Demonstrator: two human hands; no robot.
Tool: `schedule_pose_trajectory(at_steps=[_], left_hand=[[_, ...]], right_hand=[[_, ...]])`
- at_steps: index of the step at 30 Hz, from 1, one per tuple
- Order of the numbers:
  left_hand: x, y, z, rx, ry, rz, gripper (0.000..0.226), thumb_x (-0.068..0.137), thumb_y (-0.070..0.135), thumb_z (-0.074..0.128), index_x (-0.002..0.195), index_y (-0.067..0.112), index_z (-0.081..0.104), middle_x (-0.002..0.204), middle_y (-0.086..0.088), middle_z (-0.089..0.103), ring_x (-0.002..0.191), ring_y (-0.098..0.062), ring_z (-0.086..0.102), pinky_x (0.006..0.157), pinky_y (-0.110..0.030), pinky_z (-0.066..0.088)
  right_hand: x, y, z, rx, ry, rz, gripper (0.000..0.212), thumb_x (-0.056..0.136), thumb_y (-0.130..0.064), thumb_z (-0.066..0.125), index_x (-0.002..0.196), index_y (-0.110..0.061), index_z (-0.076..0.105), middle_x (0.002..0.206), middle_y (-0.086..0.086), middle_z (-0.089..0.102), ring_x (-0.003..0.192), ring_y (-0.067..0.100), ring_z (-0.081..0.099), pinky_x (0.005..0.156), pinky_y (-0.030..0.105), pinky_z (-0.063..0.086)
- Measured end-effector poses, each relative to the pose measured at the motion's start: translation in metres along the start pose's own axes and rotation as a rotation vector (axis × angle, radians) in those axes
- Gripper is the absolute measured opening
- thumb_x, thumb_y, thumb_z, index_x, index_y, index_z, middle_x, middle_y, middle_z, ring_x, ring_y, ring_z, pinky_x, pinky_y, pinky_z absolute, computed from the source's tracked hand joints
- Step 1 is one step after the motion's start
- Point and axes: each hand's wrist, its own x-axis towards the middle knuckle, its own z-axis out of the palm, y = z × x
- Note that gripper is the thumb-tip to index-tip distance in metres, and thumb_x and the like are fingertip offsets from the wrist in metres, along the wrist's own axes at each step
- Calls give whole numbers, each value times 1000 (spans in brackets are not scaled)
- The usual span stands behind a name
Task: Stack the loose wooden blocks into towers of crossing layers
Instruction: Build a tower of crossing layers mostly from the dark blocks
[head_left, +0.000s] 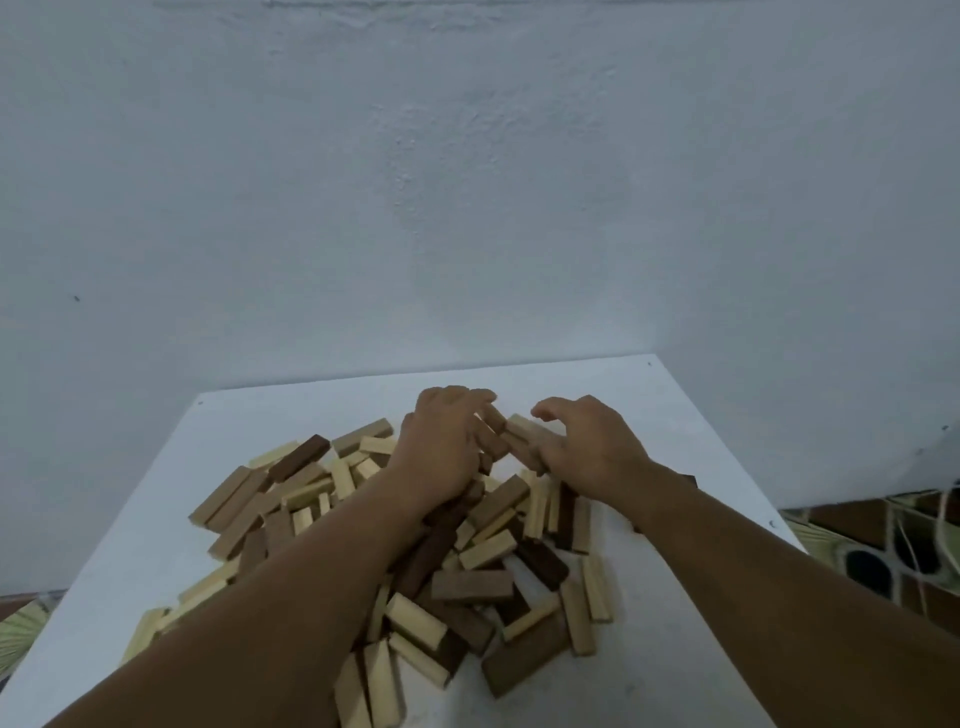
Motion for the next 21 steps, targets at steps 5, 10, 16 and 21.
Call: schedule_pose_trajectory(at_steps=[5,10,16,21], left_hand=[[31,9,8,187,-139,-132,55,89,15,48,138,38,49,156,-1,28,145,-25,14,114,-46,18],[44,-3,17,126,-94,-162,31,87,12,47,92,37,63,130,15,57,133,-17,36,103,-42,28],[28,-12,4,-242,276,-185,20,96,11,49,103,29,55,105,14,70,104,-15,63,93,-46,48],[5,-13,-16,-314,318,-238,16,99,13,47,109,23,56,97,6,69,96,-16,62,80,-34,47]], right_hand=[[22,1,5,111,-2,-58,28,89,-42,60,112,-28,65,95,-11,68,86,9,63,70,25,49],[30,19,-11,259,31,9,24,82,-22,61,106,-23,59,100,-6,54,79,7,54,63,19,40],[20,-1,-6,150,-37,-117,25,75,-27,74,94,-30,57,100,-2,45,81,17,53,66,27,49],[26,-19,4,25,-176,-1,55,64,-26,88,113,-27,63,106,-4,59,86,16,61,75,33,56]])
